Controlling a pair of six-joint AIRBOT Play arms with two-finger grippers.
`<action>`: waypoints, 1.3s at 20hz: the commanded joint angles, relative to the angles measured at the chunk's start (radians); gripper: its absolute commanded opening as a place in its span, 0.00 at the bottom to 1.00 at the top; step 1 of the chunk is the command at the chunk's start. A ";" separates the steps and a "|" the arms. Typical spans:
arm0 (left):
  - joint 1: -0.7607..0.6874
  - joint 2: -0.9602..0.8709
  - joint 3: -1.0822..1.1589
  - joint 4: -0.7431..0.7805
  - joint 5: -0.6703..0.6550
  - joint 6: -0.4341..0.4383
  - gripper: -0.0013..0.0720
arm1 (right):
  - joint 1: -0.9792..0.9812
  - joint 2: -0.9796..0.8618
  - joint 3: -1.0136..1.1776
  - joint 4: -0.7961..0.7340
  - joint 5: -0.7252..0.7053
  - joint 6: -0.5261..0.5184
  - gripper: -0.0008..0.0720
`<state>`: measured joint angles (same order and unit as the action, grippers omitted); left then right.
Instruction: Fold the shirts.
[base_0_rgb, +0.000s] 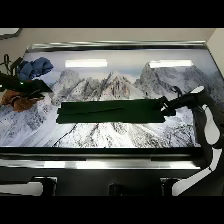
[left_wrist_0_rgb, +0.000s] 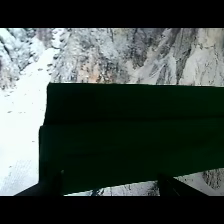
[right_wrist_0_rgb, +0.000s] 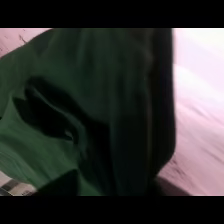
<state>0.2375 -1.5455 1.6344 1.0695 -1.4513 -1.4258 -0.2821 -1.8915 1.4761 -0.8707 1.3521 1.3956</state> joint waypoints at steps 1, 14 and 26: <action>-0.098 0.022 -0.010 -0.036 0.010 0.012 0.98 | 0.082 0.006 0.005 0.014 -0.025 -0.015 0.37; -0.674 -0.251 -0.289 -0.430 0.512 -0.025 0.06 | 0.318 0.611 0.005 -0.074 0.055 0.298 0.06; -0.800 -0.317 -0.290 -0.826 0.662 0.166 0.05 | 0.318 0.715 0.005 -0.169 0.169 0.373 0.06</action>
<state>-0.5919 -1.9068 1.3457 0.1997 -0.8001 -1.2984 0.0341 -1.1660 1.4803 -1.0080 1.5311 1.7630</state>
